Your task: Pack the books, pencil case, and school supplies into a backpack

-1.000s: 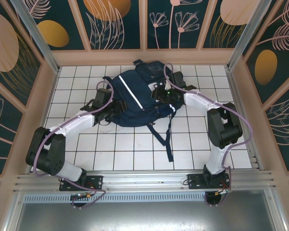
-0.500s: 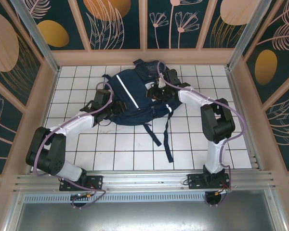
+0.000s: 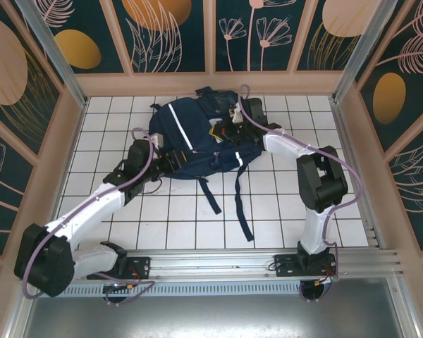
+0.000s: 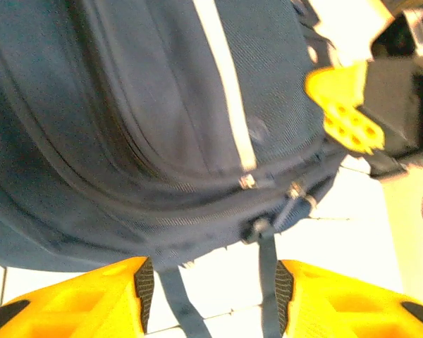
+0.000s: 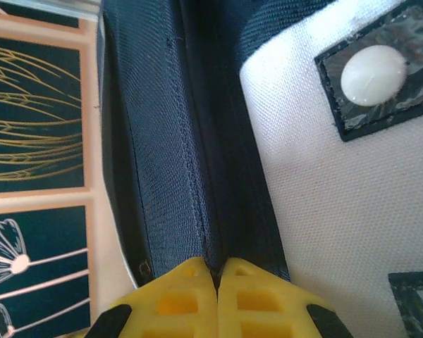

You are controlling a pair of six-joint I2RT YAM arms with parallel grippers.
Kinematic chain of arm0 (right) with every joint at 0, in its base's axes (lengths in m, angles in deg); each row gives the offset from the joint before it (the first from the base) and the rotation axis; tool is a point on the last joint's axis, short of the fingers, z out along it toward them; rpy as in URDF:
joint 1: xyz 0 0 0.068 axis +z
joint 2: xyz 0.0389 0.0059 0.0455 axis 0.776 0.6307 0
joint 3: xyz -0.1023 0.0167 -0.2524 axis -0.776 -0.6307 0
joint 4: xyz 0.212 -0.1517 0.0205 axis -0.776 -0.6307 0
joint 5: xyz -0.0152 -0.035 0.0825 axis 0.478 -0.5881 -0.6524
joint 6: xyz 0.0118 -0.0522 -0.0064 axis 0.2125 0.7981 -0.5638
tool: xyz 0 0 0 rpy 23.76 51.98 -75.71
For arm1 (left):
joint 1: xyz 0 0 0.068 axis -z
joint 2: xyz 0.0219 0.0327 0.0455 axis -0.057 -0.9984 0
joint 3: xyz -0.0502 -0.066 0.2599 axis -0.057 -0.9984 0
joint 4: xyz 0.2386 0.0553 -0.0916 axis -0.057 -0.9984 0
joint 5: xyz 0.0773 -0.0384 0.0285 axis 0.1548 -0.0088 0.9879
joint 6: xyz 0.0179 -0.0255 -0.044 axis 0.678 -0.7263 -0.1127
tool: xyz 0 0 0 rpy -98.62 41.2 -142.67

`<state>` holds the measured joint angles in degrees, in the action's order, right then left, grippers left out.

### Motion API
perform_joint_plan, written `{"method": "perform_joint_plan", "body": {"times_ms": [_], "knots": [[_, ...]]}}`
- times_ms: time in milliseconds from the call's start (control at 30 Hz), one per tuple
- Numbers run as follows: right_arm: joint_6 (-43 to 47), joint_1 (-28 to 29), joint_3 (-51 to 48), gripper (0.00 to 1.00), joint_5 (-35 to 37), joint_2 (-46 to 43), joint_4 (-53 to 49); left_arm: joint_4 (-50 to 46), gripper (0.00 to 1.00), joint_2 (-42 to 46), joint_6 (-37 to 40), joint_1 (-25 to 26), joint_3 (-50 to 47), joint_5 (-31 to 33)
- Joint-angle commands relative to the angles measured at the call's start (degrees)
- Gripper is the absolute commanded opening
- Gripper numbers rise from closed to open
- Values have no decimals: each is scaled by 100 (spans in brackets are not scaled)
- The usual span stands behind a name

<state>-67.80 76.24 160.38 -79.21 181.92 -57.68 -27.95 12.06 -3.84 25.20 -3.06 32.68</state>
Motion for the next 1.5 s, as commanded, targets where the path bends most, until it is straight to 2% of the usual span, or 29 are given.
{"method": "perform_joint_plan", "body": {"times_ms": [0, 167, 333, 500, 667, 800, 1100, 1167, 1300, 1467], "knots": [[-813, -62, 31, 0, -127, -453, 1066, 302, 54, 12, -425, 529, -323, 170], [-1312, -82, -28, 0, 10, -551, 1300, 853, 55, -361, -651, 874, -726, 396], [-1515, -90, -72, 0, 149, -661, 1320, 985, 52, -1071, -313, 1180, -506, 747], [-1748, -105, -65, 0, 156, -736, 1373, 1137, 53, -1733, 53, 1362, -203, 1230], [-1808, -142, 182, 0, 256, -859, 1106, 1250, 54, -1673, 159, 1371, -193, 1570], [-1993, -170, 225, 0, 238, -903, 1115, 1372, 57, -1537, 438, 1367, -312, 2095], [-2477, -257, 172, 0, 230, -904, 1371, 1571, 58, -2258, 527, 1374, 83, 1620], [-2542, -258, 181, 0, 221, -886, 1405, 1507, 58, -2428, 504, 1396, 211, 1556], [-2634, -245, 172, 0, 205, -887, 1503, 1195, 58, -2775, 554, 1475, 547, 1838], [-2754, -245, 76, 0, 195, -896, 1623, 657, 57, -3208, 696, 1599, 1069, 2651]]}}
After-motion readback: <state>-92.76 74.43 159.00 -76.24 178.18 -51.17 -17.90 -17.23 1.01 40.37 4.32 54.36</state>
